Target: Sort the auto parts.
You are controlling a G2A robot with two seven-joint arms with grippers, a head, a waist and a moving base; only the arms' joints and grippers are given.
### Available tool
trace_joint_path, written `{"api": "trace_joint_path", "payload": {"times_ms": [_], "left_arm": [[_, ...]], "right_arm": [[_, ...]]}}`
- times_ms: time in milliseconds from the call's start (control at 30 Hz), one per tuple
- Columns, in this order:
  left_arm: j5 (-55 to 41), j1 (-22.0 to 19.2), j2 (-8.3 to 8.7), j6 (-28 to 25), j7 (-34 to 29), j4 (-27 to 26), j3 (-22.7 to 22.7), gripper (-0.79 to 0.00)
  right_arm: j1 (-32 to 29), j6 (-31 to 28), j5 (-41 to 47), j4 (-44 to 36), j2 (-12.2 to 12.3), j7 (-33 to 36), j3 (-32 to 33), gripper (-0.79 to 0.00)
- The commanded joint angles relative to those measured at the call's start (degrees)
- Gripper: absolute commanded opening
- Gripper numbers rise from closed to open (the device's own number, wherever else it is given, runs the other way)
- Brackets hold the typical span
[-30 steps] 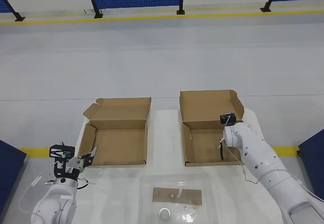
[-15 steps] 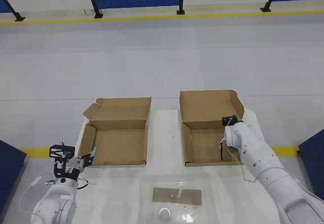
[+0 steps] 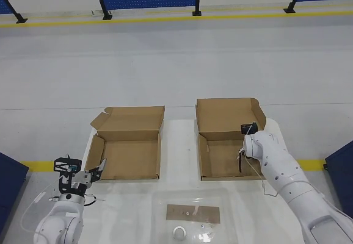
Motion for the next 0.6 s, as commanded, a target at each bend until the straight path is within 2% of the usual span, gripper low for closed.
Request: {"api": "trace_joint_path", "payload": {"times_ms": [0, 233, 567], "left_arm": [[0.0, 0.0, 0.0, 0.0, 0.0, 0.0, 0.0, 0.0], [0.0, 0.0, 0.0, 0.0, 0.0, 0.0, 0.0, 0.0], [0.0, 0.0, 0.0, 0.0, 0.0, 0.0, 0.0, 0.0]], "right_arm": [[-0.6, -0.6, -0.2, -2.4, 0.3, 0.5, 0.9, 0.0], [-5.2, -5.3, -0.1, -15.3, 2.1, 4.4, 6.5, 0.0], [-5.8, -6.2, 0.0, -16.6, 2.2, 3.3, 6.8, 0.0]]}}
